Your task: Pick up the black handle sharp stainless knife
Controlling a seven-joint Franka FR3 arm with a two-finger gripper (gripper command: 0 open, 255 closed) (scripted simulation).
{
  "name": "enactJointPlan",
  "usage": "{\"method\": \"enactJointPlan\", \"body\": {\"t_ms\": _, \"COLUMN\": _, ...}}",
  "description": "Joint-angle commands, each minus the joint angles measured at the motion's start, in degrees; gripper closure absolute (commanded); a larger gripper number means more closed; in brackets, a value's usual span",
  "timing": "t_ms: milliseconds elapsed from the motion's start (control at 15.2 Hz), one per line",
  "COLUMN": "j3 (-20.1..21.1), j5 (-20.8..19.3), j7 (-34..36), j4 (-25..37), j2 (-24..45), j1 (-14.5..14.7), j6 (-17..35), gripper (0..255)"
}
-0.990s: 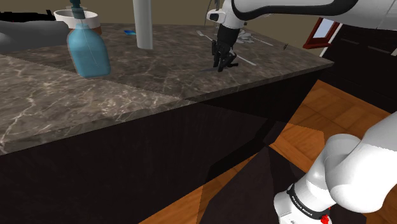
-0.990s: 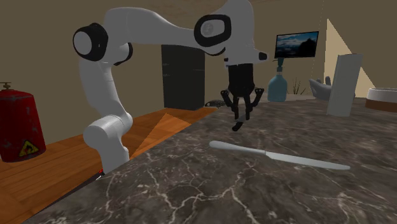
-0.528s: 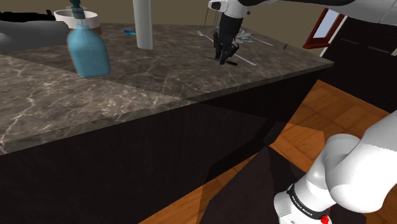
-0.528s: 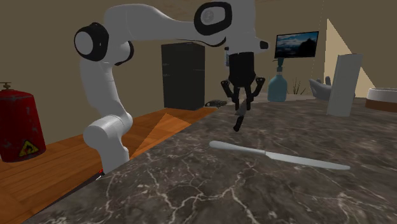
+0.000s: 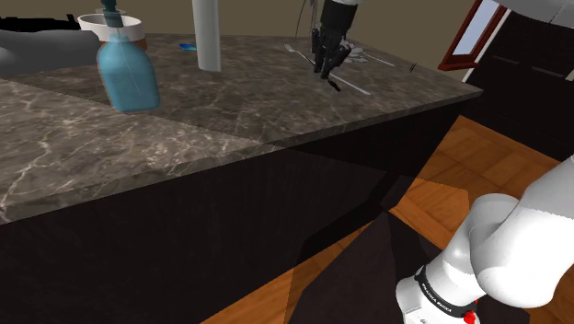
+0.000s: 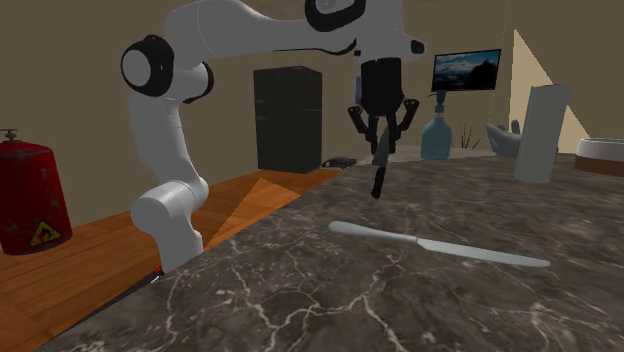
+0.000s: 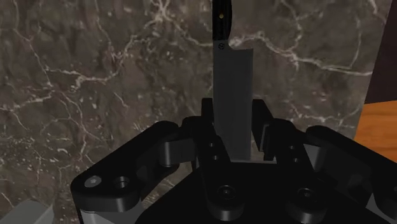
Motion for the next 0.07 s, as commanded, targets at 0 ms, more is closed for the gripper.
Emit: {"method": "enactJointPlan", "body": {"t_ms": 0, "j3": 0.03, "j5": 0.02, "j7": 0.02, "j4": 0.47, "j2": 0.11, "j1": 0.03, "j6": -0.4, "gripper": 255}}
